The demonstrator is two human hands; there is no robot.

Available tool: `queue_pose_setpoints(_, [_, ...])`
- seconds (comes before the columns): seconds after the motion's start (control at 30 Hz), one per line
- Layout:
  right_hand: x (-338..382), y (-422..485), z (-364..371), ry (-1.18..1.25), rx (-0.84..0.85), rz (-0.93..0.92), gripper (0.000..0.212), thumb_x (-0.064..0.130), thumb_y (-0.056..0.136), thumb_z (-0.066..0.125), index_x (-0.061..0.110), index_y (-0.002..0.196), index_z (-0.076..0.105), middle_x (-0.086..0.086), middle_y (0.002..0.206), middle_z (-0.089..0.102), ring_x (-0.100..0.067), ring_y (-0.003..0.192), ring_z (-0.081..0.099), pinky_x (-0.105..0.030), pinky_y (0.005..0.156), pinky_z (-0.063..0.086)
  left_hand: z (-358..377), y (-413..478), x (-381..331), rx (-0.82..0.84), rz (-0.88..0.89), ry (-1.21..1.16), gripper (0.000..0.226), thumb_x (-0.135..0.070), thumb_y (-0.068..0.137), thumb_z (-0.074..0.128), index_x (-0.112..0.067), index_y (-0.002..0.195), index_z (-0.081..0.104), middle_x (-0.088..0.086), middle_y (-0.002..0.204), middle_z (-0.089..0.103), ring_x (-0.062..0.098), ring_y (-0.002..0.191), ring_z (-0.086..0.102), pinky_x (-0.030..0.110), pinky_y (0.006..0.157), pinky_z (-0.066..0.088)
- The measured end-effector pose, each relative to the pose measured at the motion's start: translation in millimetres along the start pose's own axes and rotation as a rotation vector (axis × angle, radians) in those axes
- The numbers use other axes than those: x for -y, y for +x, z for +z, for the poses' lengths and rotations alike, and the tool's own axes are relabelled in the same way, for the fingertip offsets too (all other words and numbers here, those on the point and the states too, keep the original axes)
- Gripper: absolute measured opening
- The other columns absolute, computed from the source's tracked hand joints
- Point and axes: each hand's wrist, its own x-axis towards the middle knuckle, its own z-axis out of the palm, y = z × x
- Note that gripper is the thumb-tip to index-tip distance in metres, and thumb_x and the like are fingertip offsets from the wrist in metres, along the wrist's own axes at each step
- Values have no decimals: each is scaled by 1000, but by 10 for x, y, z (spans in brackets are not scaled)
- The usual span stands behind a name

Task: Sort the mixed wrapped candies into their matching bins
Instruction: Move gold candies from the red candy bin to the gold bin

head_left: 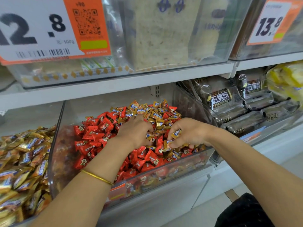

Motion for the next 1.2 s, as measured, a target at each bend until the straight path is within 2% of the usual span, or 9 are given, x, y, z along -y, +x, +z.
queue_pose_setpoints(0.13, [11,24,-1,109,-157,-51,24,0,79,66,13,98,61,-9,106,56,-12,49,42,-18,37,37,13,2,-26,-25,5,46,45,-36,80,70,-25,122,58,5,122,42,24,121,39,38,94,44])
queue_pose_setpoints(0.27, [95,28,18,229,-133,-79,33,-1,81,55,18,105,68,-1,64,47,-9,48,36,-20,39,36,25,-4,-19,-73,38,9,34,-35,80,70,-25,112,62,2,115,47,21,116,44,31,88,41])
queue_pose_setpoints(0.37, [148,56,93,159,-101,-73,10,7,81,66,11,90,65,1,63,45,-9,46,37,-21,39,35,27,-14,-1,-87,56,-10,28,-34,81,70,-25,107,64,0,112,48,20,115,44,32,88,43])
queue_pose_setpoints(0.5, [173,169,179,47,-136,-108,17,19,79,74,11,80,59,-3,60,43,-7,34,36,-19,35,30,26,-19,24,-88,77,-14,22,-33,83,67,-28,104,65,-2,107,47,20,114,43,33,88,44])
queue_pose_setpoints(0.6, [203,247,279,-119,-115,-166,15,20,77,76,14,89,70,5,76,58,0,68,60,-20,65,51,12,-27,61,-115,67,-42,16,-33,85,64,-30,101,66,-6,97,40,19,113,42,32,87,44])
queue_pose_setpoints(0.7, [185,328,346,-244,-123,-156,7,23,76,76,22,80,70,7,94,65,-14,94,61,-37,89,50,-8,-32,118,-134,37,-93,14,-33,86,63,-29,99,67,-7,96,39,19,114,40,32,90,41])
queue_pose_setpoints(0.9, [157,206,228,-48,-98,-176,20,14,82,71,9,102,70,7,66,53,5,38,50,-8,39,36,-62,-38,198,-203,-75,-380,8,-27,84,66,-24,91,69,-2,104,42,20,114,41,31,98,34])
queue_pose_setpoints(1.03, [163,315,374,-261,-90,-172,24,30,79,73,23,102,71,3,115,64,-13,102,61,-36,92,49,-132,-84,212,-253,-92,-570,4,-19,85,66,-20,87,69,-10,94,44,10,110,37,21,93,25])
queue_pose_setpoints(1.2, [157,295,286,-92,-241,-195,5,19,85,67,19,83,71,2,98,68,-9,86,66,-30,82,53,-202,-131,230,-234,-127,-821,12,-20,90,60,-21,78,64,1,109,59,12,105,52,24,91,31])
